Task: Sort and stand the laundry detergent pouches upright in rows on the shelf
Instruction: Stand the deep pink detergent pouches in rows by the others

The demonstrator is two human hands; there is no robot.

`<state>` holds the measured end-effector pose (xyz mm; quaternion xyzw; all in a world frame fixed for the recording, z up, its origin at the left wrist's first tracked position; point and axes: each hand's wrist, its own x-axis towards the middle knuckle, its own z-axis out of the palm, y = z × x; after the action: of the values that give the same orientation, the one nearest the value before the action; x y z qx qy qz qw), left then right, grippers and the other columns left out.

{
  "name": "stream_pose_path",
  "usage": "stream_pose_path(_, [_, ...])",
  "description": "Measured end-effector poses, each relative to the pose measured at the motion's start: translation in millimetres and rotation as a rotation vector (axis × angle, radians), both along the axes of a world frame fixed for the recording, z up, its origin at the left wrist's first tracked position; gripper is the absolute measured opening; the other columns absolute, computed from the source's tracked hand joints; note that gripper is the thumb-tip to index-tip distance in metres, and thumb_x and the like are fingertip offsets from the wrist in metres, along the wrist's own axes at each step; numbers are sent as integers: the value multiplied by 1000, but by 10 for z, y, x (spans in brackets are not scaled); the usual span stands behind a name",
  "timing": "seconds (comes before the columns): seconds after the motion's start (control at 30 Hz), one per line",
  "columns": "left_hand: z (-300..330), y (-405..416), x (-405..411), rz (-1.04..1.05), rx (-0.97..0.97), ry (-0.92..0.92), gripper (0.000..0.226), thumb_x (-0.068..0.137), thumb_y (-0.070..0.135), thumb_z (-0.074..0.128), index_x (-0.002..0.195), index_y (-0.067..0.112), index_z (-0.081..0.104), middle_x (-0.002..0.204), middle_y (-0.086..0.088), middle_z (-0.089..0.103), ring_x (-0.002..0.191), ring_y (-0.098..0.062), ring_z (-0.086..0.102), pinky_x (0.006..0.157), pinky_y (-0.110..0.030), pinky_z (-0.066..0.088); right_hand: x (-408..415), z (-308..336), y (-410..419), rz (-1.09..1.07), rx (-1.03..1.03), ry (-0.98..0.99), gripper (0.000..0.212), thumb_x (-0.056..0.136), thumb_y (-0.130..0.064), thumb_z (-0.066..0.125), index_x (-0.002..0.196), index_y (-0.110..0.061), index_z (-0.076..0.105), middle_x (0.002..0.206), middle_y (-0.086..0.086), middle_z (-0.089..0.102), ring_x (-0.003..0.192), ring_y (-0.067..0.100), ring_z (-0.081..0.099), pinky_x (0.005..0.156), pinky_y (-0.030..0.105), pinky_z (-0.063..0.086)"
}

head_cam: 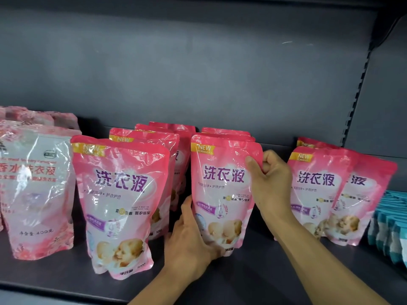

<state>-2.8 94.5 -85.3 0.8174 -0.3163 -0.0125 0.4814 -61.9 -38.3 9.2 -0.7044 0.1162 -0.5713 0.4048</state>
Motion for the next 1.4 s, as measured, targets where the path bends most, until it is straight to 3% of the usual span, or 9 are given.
stream_pose_path(0.13, [-38,10,51,-34,-29,0,114,53,34,81,134,45,1,121,15,50,111,-11,53,94,-38,48,-143,-136,71,94,68,89,10,86,-21,65,88,-18,56,74,-7,67,60,4,62,55,18,49])
stream_pose_path(0.27, [-57,25,75,-80,-70,22,110,51,39,79,134,46,7,119,18,54,108,-7,55,92,-36,50,-403,-479,53,282,197,409,33,80,-16,72,105,-28,54,101,-11,69,92,-2,65,72,17,52])
stream_pose_path(0.33, [-68,36,76,-97,-89,24,111,51,40,80,135,46,9,120,18,54,108,-6,55,92,-35,50,-516,-628,58,342,178,604,39,79,-11,72,107,-31,53,104,-11,69,94,-4,64,74,14,50])
stream_pose_path(0.4, [-74,40,75,-108,-101,19,111,52,38,84,135,47,11,120,17,54,108,-5,55,91,-35,51,-548,-716,78,363,156,669,41,80,-6,69,108,-31,52,99,-7,71,91,0,67,74,14,51])
stream_pose_path(0.57, [-88,56,102,-89,-119,17,109,57,33,85,137,45,12,122,12,54,107,-9,57,88,-37,53,-452,-765,151,208,22,648,46,83,-7,67,104,-39,41,89,-9,71,83,1,68,79,24,56])
stream_pose_path(0.83, [-72,64,99,-75,-96,-4,108,60,29,84,140,39,13,123,12,54,109,-11,57,86,-35,53,-455,-840,158,104,-102,631,55,83,-15,69,118,-39,35,82,-11,70,75,1,68,70,21,57])
stream_pose_path(0.97, [-50,84,66,-71,-102,24,107,62,22,85,142,36,15,116,11,56,108,-13,58,88,-37,52,-470,-886,141,82,-131,643,52,83,-18,69,119,-35,37,86,-9,71,76,1,68,73,26,57])
stream_pose_path(1.2, [-63,82,66,-65,-102,19,104,63,22,84,139,37,14,125,5,55,109,-15,58,88,-39,53,-485,-919,118,121,-115,670,56,84,-15,67,127,-32,37,92,-9,69,85,1,67,82,24,55])
stream_pose_path(1.4, [-89,69,82,-43,-83,-27,100,64,24,80,135,42,12,125,2,54,107,-19,58,86,-43,53,-488,-926,143,129,-141,714,54,87,-14,64,130,-32,35,105,-13,65,95,0,62,79,13,50])
